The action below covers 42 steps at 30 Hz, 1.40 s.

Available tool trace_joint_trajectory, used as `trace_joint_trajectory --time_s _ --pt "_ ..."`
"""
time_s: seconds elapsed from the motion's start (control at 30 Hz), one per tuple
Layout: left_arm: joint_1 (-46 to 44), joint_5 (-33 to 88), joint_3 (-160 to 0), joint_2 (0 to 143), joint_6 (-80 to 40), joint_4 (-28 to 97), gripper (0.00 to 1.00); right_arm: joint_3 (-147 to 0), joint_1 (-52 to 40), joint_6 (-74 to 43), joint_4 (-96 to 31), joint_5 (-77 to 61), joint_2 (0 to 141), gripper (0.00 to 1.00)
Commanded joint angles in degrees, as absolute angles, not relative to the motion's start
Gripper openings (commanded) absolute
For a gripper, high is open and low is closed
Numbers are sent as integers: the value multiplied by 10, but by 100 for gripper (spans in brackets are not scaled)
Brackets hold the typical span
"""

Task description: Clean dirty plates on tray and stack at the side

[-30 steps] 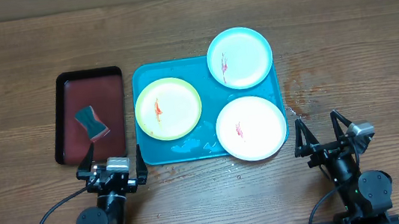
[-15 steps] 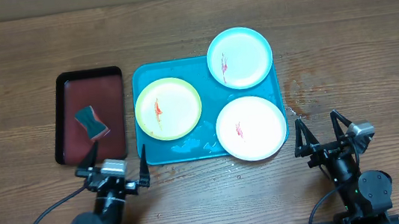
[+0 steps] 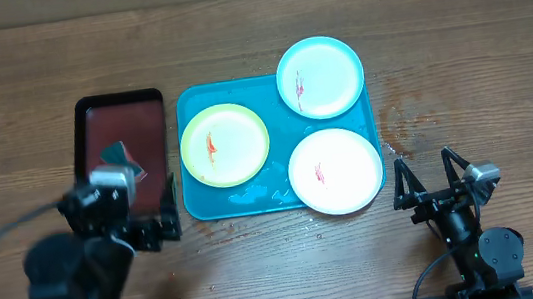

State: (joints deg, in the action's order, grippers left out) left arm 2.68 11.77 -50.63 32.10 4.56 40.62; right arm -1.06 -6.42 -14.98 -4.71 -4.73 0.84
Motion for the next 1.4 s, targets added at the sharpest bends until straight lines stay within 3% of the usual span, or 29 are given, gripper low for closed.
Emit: trace_joint_trajectory --time_s 0.0,0.17,0.33,0.7,1.03,1.2,1.37 --pt "30 137 -624 425 36 488 100 -5 -63 -152 -44 -52 2 100" --pt "30 261 -720 521 36 597 100 -5 -63 -152 -44 -52 2 100" --pt "30 395 -748 569 36 627 100 -5 -63 -152 -44 -52 2 100" --pt "30 423 -748 641 -34 632 100 -5 -63 -152 -44 -52 2 100" --pt "29 156 -805 710 -186 661 100 -5 -63 -152 -44 -52 2 100" --pt "13 -6 -870 737 -225 715 100 -5 -63 -152 -44 -52 2 100" --pt "3 -86 -917 776 -242 757 100 -5 -63 -152 -44 -52 2 100"
